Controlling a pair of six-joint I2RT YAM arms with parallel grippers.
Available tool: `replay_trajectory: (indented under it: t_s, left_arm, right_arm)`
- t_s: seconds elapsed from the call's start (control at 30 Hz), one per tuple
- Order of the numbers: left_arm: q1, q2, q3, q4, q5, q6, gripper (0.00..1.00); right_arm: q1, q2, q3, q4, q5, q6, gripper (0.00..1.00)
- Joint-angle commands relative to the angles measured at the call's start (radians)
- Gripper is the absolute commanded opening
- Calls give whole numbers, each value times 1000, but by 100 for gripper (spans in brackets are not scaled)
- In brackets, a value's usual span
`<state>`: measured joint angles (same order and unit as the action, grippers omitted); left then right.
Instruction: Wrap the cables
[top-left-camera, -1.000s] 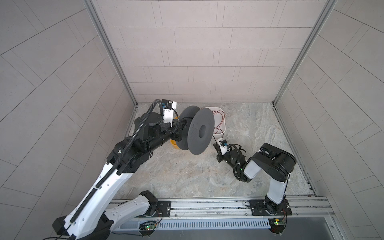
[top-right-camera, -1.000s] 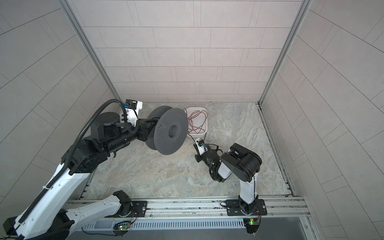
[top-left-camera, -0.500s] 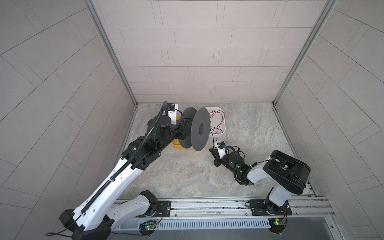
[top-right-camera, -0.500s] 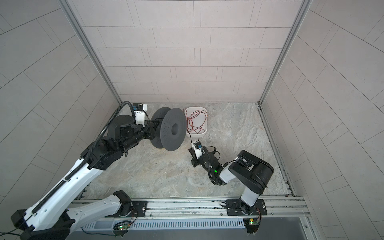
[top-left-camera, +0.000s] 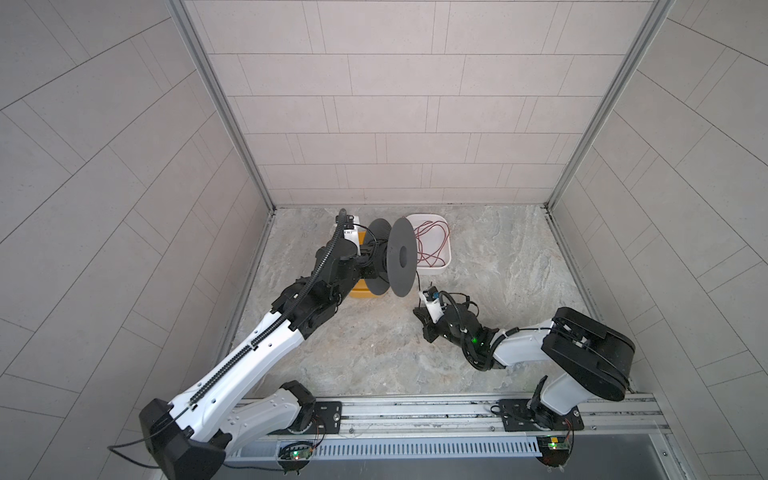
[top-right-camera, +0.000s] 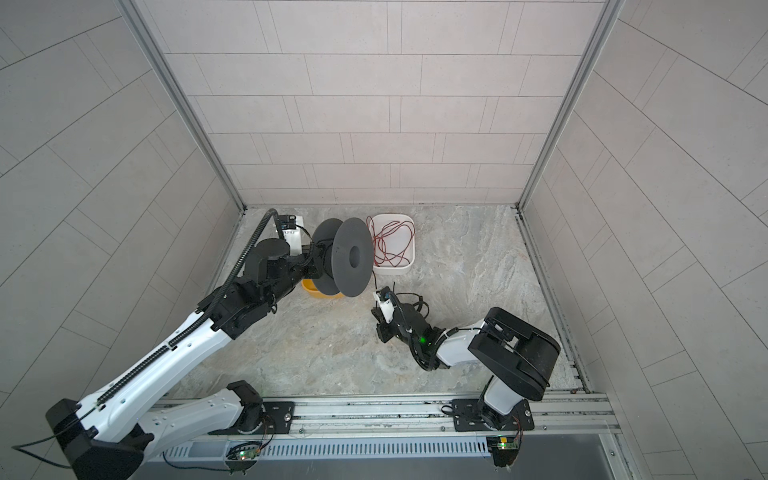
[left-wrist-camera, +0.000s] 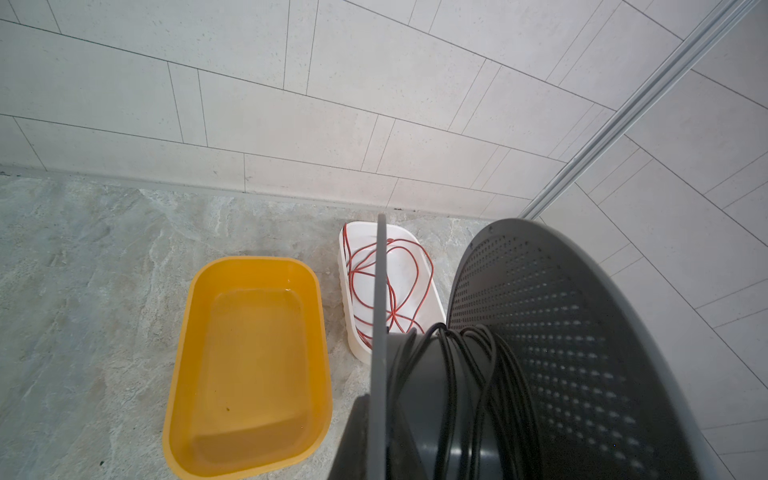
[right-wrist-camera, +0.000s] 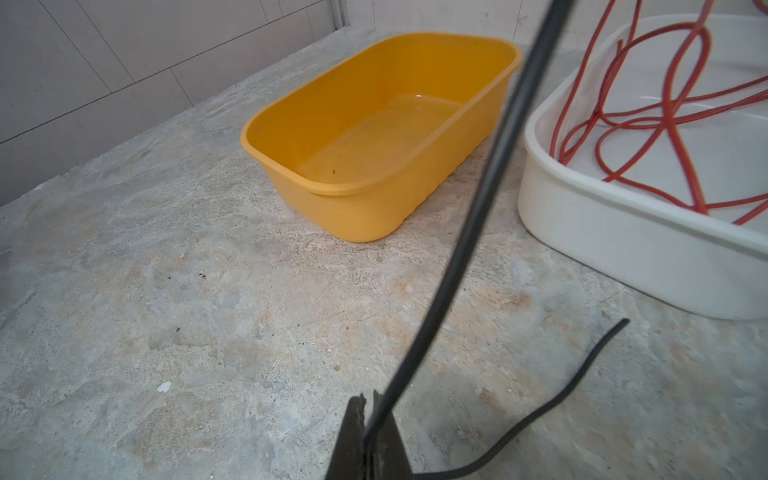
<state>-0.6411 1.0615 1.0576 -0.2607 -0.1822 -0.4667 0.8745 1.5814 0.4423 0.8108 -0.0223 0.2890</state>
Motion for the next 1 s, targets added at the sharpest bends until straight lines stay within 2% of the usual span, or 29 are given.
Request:
replay_trajectory:
  t_s: [0.0, 0.67, 0.97]
  left_arm:
    - [5, 11, 5, 163, -37, -30, 0]
    - [12, 162, -21, 332, -195, 21, 0]
    - [12, 193, -39, 366, -186, 37, 0]
  right_arm:
    - [32, -31, 13, -64, -5, -5, 0]
    - [144, -215, 210, -455, -54, -87, 0]
    - [145, -322, 345, -681, -80, -155, 0]
